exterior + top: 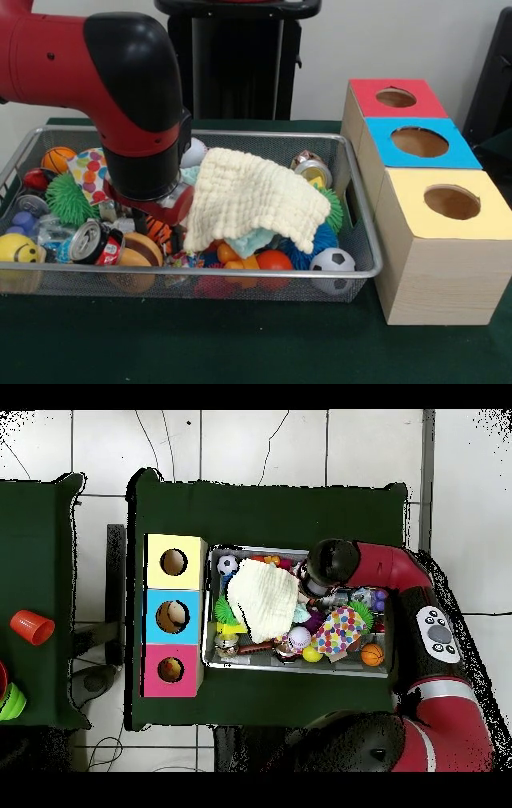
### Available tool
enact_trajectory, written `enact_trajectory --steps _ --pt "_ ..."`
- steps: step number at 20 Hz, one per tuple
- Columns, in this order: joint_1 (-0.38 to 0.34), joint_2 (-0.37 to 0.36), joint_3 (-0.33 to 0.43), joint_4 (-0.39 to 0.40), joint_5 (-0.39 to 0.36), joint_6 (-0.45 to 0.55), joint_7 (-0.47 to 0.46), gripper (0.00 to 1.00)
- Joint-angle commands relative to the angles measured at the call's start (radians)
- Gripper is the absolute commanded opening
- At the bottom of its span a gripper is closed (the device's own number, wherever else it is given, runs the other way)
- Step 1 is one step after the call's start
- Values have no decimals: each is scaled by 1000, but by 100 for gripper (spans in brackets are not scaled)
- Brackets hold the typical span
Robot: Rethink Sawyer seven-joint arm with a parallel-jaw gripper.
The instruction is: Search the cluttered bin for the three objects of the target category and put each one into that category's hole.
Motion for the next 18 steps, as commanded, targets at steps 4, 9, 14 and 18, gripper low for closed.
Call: enact_trajectory --steps 4,9,14,18 --pt "8 43 83 9 4 60 -212 100" --pt "14 42 74 13 15 68 -178 100" --pt "2 23 74 43 22 91 -201 100" --pt "-10 27 77 64 15 70 -218 100"
